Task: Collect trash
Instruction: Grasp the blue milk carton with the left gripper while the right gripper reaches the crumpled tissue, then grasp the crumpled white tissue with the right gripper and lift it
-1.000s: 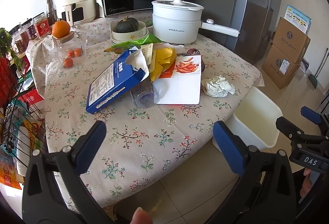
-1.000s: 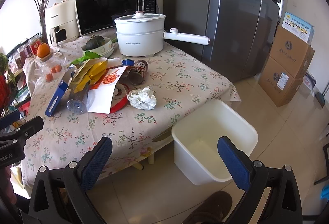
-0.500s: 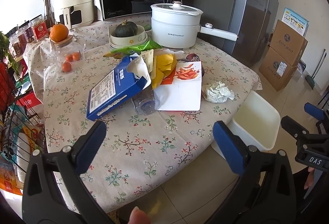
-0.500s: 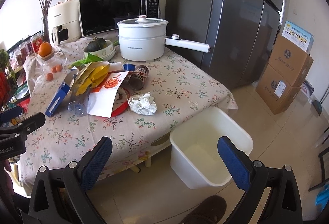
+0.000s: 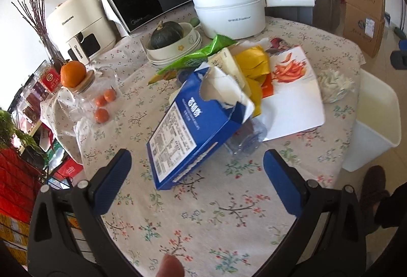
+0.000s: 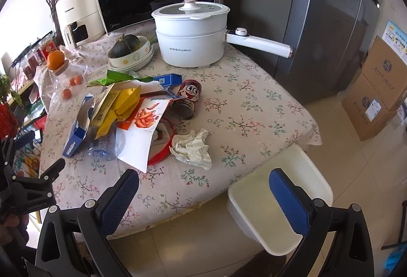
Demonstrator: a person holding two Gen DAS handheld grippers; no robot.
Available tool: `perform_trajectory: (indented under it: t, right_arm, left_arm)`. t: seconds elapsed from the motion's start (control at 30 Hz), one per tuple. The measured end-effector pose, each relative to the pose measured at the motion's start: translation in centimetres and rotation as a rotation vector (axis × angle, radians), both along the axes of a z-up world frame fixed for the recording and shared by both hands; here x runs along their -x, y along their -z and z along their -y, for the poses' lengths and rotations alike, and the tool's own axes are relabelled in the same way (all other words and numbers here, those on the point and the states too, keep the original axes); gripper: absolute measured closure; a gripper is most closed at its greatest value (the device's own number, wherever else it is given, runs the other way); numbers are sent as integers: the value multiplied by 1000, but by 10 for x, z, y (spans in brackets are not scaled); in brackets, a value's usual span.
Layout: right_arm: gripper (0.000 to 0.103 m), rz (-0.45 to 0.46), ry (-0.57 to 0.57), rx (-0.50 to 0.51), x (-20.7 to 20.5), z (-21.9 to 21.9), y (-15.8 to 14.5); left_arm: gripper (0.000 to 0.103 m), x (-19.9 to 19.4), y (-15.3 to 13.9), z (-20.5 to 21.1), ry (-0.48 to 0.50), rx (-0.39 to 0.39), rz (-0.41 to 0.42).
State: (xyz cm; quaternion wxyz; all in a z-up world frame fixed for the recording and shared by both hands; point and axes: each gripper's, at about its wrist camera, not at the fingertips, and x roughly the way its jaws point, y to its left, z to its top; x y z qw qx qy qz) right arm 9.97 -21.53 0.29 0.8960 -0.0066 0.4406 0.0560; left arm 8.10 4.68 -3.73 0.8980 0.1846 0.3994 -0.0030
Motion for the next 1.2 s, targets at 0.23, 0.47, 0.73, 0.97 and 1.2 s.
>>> perform_trajectory:
  t: [0.23,0.47,0.73,0.97,1.2]
  right_arm:
    - [0,-118,-28,-30,-25,2,33]
    - [0,-147,-21,-65,-50,12,46]
    - [0,-218,-8,-121,-72,14,68]
    - [7,-257,12,-178,-85,14,77]
    - [27,-300,36,-242,-99,10,93]
  left_arm:
    - [8,-31,40,-10,-36,-69,-61]
    - [32,-38,41,-1,-41,-85,-48]
    - [58,-47,33,-15,-77,24,-81]
    - [73,-46,3,-40,-138,182,-43]
    - [78,-43,-14,-65,-193,341,-30]
